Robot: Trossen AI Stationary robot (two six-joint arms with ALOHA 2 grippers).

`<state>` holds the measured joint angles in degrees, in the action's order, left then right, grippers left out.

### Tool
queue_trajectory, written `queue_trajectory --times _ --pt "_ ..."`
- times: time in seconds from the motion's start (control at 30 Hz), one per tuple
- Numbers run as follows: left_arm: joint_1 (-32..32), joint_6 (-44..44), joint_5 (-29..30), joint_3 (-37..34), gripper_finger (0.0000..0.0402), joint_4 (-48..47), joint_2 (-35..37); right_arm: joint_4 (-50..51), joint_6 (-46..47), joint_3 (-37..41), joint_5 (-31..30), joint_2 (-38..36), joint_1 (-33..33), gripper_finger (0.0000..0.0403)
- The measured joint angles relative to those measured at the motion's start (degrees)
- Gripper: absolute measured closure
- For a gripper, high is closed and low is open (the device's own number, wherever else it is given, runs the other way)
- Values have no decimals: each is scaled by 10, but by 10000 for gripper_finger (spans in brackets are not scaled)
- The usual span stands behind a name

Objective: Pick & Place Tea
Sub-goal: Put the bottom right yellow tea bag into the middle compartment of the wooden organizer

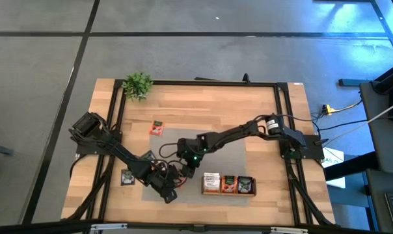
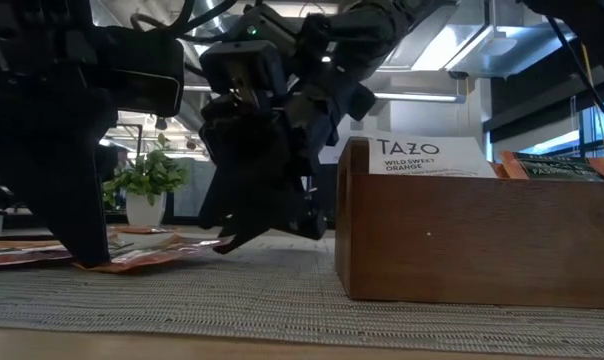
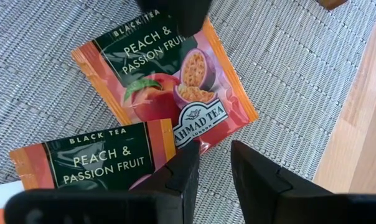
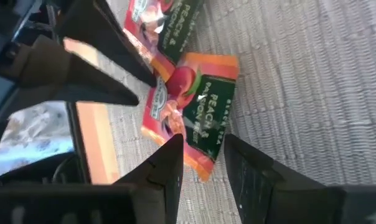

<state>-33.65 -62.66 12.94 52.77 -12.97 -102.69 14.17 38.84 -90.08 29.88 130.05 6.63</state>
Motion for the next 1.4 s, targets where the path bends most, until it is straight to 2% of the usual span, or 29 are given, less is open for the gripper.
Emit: queue_trajectory --times 0.5,0.67,0.87,1.13,1.27,1.4 --pt "0 -6 6 0 311 0 0 -12 -2 0 17 1 6 287" --pt "0 -6 7 0 311 0 0 -9 -2 0 17 7 5 322" --pt "0 -6 10 0 311 -1 0 -11 -19 -1 29 14 4 392" --pt "2 -11 22 -2 311 -7 7 -5 -55 0 28 -3 -13 398" --pt "-1 -11 28 -4 311 -19 35 1 -77 0 20 -25 -19 399" --pt "-1 -7 31 -3 311 -17 72 42 -120 0 -15 -67 -28 400"
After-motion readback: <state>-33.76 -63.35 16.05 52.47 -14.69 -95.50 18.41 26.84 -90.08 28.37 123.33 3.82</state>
